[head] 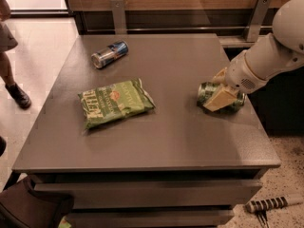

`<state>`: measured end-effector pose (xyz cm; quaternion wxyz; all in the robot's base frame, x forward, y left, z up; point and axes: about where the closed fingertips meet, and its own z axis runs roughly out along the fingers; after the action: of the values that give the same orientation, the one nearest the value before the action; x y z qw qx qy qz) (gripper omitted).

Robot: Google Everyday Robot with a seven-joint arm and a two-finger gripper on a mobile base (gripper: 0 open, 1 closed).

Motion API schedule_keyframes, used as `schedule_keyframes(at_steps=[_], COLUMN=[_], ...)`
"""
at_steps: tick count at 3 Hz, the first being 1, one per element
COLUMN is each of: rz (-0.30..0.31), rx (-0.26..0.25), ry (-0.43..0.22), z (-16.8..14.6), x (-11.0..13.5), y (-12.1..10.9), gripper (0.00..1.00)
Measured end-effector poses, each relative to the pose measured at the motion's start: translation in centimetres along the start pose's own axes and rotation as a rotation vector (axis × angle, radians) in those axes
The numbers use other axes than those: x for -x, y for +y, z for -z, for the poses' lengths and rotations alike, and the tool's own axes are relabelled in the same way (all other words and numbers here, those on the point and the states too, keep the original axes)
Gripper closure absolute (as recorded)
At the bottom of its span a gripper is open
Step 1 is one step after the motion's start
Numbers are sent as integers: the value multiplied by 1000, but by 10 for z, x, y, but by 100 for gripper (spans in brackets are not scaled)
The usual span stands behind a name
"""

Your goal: Knock green can over

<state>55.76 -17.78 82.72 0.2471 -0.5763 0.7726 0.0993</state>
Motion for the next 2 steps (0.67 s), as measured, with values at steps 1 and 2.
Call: schedule_keyframes(at_steps=[1,2], rz=[0,2], rx=[0,3], ry=[0,0], z=[0,-1], x=[0,1], y=[0,1], gripper=[62,39])
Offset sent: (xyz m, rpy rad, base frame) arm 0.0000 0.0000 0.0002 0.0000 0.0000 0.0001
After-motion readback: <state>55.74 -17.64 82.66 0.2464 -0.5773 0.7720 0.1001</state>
